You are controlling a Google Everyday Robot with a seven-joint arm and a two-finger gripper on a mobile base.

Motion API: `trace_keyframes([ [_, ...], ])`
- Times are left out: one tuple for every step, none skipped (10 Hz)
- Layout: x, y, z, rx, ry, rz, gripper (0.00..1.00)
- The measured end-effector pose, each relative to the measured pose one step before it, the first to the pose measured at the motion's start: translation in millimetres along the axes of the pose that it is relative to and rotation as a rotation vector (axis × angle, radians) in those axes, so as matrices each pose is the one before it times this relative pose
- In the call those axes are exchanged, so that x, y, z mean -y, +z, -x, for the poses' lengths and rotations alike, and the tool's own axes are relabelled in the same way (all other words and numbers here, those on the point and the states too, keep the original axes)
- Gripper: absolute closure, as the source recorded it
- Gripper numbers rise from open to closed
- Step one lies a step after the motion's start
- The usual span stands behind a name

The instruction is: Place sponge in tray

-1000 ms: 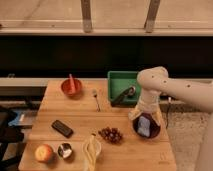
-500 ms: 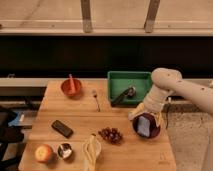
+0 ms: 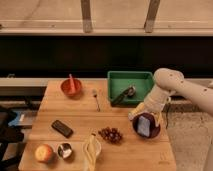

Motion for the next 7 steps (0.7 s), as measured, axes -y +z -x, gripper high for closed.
trace_keyframes([
  [-2.51, 4.07, 0.36, -0.00054, -0.00144, -0.04197, 0.20],
  [-2.63, 2.76, -0.30, -0.00083, -0.00195, -0.01982, 0.20],
  [6.66, 0.99, 0.58, 0.00861, 0.00850, -0.01738, 0.20],
  [-0.02, -0.69, -0.06, 0.00525, -0.00022, -0.00143, 0.20],
  [-2.43, 0.55, -0.19, 0.00312, -0.00527, 0.00171, 0.20],
  [1.63, -0.08, -0.13, 0.00518, 0.00084, 0.00471, 0.20],
  [2.30, -0.02, 0.74, 0.01137, 0.00101, 0.02286, 0.20],
])
